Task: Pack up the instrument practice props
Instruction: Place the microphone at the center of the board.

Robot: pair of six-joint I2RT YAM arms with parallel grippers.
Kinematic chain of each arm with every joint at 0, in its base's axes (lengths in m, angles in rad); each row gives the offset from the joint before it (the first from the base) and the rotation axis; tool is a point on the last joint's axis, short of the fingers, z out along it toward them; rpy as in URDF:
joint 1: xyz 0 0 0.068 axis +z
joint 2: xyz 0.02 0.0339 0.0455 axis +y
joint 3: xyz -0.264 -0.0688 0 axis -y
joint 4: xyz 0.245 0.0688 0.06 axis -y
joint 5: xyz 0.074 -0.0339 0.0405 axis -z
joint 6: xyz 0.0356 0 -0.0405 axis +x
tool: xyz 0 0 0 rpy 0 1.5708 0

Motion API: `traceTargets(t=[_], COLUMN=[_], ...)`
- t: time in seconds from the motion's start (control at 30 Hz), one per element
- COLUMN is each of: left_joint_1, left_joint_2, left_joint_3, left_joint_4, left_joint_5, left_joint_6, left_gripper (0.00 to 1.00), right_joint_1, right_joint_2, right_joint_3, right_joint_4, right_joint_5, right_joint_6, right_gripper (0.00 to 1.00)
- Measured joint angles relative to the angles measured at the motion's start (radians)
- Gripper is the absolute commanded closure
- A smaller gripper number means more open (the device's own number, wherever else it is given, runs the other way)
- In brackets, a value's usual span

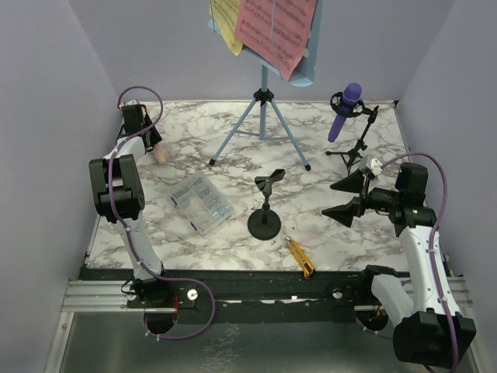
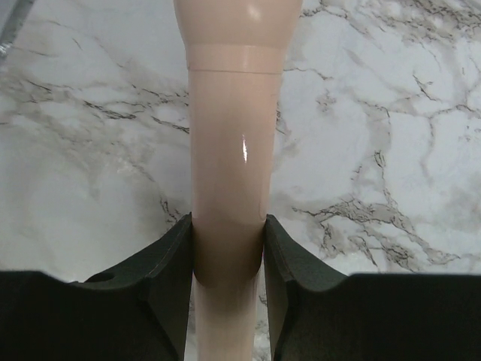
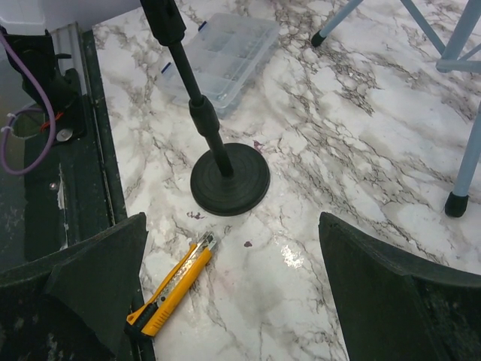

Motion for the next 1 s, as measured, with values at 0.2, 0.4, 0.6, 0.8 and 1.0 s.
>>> traceTargets(t=[0.2, 0.4, 0.6, 0.8, 1.0], left_joint_1=[0.002, 0.000, -0.020, -0.053, -0.062], left_joint_2=[0.171, 0.327, 0.363, 0.408, 0.414], left_joint_3=[0.183, 0.427, 0.510, 0.597, 0.620], left_joint_4=[-0.089, -0.227, -0.349, -0.433, -0.472], left_joint_5=[0.023, 0.000, -0.123, -0.197, -0.221], left_joint_6=[-0.076, -0.147, -0.183, -0.197, -0.206], left_gripper=[1.00, 0.98, 0.74, 0.55, 0.41], right_joint_1=[0.000, 0.000, 0.000, 0.000, 0.000], right_joint_2=[0.022, 0.037, 0.045, 0.050, 0.050], right_joint_3=[-0.001, -0.002, -0.002, -0.002, -0.002], right_joint_4=[-0.001, -0.001, -0.002, -0.003, -0.006], right_joint_5=[0.002, 0.003, 0.002, 0.002, 0.002], right_joint_6=[-0.003, -0.003, -0.003, -0.004, -0.010], right_gripper=[0.00, 0.00, 0.00, 0.00, 0.00])
